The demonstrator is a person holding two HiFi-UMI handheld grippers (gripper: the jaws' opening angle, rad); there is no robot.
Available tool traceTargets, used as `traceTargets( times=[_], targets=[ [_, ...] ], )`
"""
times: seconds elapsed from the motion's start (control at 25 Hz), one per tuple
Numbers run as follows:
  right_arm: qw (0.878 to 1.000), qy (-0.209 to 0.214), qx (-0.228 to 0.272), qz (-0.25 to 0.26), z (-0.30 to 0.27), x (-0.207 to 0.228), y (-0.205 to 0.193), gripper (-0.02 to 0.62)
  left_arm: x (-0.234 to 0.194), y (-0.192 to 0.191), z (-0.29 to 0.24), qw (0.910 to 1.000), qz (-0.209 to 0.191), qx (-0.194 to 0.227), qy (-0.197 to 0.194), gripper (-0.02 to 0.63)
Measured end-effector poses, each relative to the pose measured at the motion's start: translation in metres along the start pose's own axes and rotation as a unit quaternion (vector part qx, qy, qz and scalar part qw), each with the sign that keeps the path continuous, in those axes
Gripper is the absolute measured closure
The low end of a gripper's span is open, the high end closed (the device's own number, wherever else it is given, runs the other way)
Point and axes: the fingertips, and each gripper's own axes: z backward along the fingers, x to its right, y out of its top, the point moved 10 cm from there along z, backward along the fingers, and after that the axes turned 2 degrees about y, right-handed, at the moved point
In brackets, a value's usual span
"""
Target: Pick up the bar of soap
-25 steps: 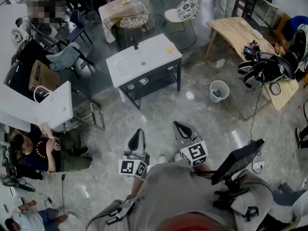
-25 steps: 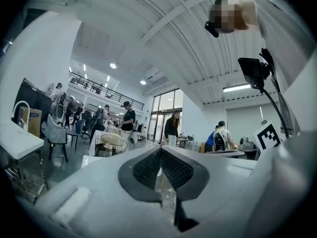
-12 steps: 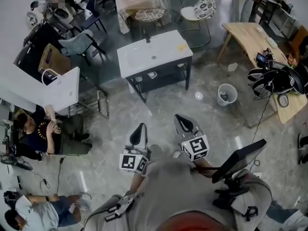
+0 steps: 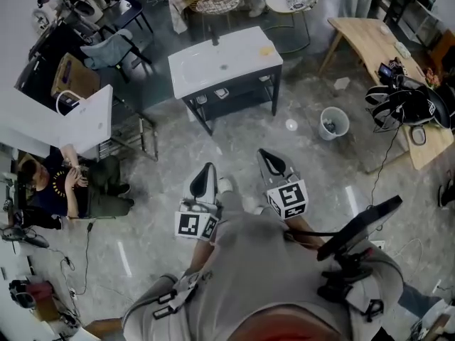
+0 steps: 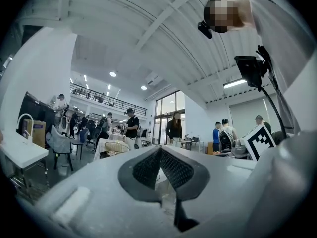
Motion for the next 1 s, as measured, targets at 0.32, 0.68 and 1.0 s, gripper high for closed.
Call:
traceTargets(
  times=[0.32, 0.68, 1.0],
  targets=[
    [0.999, -0.030, -0.008, -0.011, -0.015, 0.022, 0.001, 0.594, -0.010, -0.008, -0.034, 0.9995, 0.012, -0.005, -0.028, 0.614],
    [0.999, -0.029, -0.028, -0.018, -0.058, 0.033, 0.002, 0.594, -0.048, -0.018, -0.076, 0.9984, 0.037, -0.009, -0.041, 0.614],
    [0.998, -0.028, -0.044, -0.019, -0.116, 0.042, 0.007, 0.594, -0.101, -0.023, -0.121, 0.9973, 0.054, -0.009, -0.049, 0.614]
  ],
)
